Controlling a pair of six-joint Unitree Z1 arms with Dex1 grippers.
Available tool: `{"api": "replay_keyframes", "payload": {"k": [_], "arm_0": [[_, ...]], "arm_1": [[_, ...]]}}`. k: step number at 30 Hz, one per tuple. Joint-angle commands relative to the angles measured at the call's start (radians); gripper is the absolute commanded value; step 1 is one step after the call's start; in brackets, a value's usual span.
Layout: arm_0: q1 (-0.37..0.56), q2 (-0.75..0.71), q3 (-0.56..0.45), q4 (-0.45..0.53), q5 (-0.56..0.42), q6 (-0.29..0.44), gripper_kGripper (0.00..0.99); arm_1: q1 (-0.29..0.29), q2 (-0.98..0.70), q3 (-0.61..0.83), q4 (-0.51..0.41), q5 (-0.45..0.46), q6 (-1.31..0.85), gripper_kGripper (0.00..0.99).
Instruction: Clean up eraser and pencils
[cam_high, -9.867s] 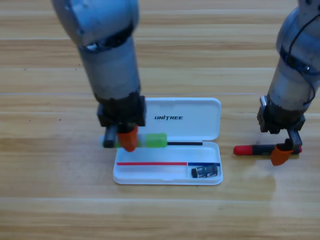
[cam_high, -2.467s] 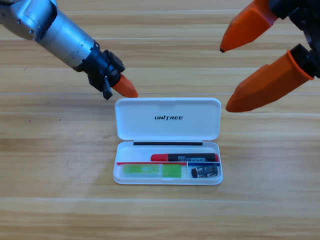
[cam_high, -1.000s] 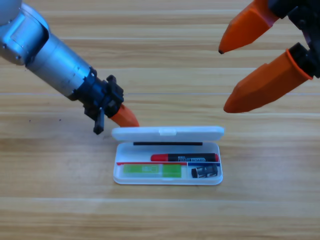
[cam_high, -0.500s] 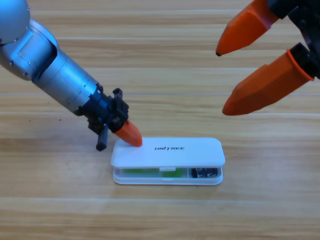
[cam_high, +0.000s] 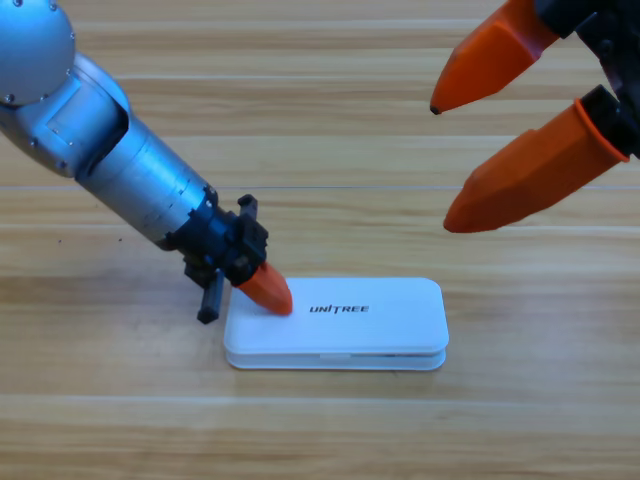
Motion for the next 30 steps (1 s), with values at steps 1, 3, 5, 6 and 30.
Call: {"api": "replay_keyframes", "payload": {"k": [1, 3, 5, 6, 30], "arm_0": [[-0.031, 0.013, 0.045, -0.024, 0.008, 0.010, 0.000], [-0.031, 0.016, 0.055, -0.033, 0.008, 0.010, 0.000], [-0.031, 0.018, 0.062, -0.040, 0.008, 0.011, 0.000], [-0.031, 0.021, 0.064, -0.043, 0.008, 0.011, 0.000], [-0.047, -0.162, -0.122, 0.231, 0.034, -0.112, 0.299]], "arm_1": [[-0.030, -0.007, 0.025, -0.030, 0.008, 0.006, 0.917], [-0.030, -0.007, 0.025, -0.029, 0.008, 0.006, 0.917], [-0.030, -0.007, 0.023, -0.030, 0.008, 0.006, 0.917], [-0.030, -0.007, 0.023, -0.030, 0.008, 0.006, 0.917], [-0.030, 0.015, 0.017, -0.033, 0.007, 0.006, 0.917]]}}
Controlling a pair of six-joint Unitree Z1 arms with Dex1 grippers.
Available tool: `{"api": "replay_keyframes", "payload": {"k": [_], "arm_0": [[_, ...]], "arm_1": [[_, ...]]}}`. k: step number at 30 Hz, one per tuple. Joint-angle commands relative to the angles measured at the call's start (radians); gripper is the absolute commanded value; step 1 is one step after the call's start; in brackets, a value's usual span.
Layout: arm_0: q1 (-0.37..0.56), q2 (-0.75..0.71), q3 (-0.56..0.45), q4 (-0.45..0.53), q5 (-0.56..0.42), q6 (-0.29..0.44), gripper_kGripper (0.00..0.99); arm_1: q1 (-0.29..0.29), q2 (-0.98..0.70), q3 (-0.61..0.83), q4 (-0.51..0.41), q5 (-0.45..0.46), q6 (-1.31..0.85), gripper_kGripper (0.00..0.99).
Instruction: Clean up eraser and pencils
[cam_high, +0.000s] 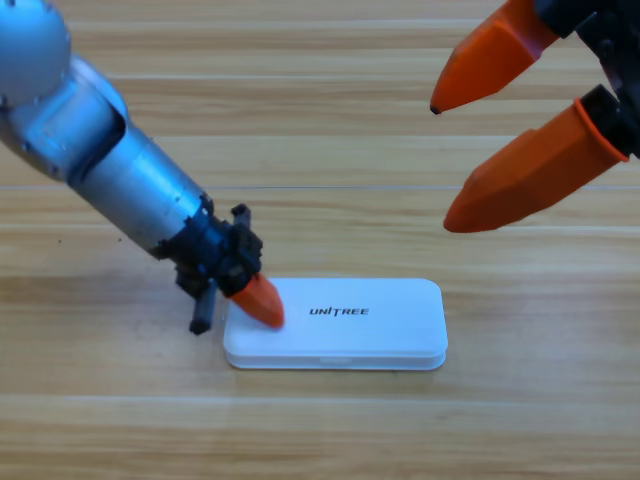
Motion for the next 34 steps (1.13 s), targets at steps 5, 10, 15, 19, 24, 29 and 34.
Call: {"api": "replay_keyframes", "payload": {"k": [5, 10, 15, 19, 24, 29, 34], "arm_0": [[-0.026, -0.274, -0.297, 0.367, 0.002, -0.113, 0.990], [-0.103, -0.378, -0.435, 0.514, -0.004, -0.125, 0.990], [-0.197, -0.439, -0.470, 0.559, -0.004, -0.137, 0.990], [-0.247, -0.458, -0.467, 0.568, -0.004, -0.144, 0.990], [-0.249, -0.448, -0.455, 0.566, 0.002, -0.136, 0.989], [-0.249, -0.432, -0.466, 0.566, 0.037, -0.144, 0.990], [-0.249, -0.425, -0.458, 0.565, 0.047, -0.140, 0.990]], "arm_1": [[-0.030, 0.018, 0.015, -0.033, 0.008, 0.006, 0.917], [-0.030, 0.023, 0.012, -0.033, 0.010, 0.006, 0.917], [-0.030, 0.024, 0.012, -0.033, 0.010, 0.006, 0.917], [-0.030, 0.029, 0.009, -0.033, 0.010, 0.006, 0.917], [-0.030, 0.032, 0.008, -0.033, 0.012, 0.006, 0.917], [-0.030, 0.032, 0.008, -0.033, 0.012, 0.007, 0.917], [-0.030, 0.032, 0.008, -0.033, 0.012, 0.006, 0.917]]}}
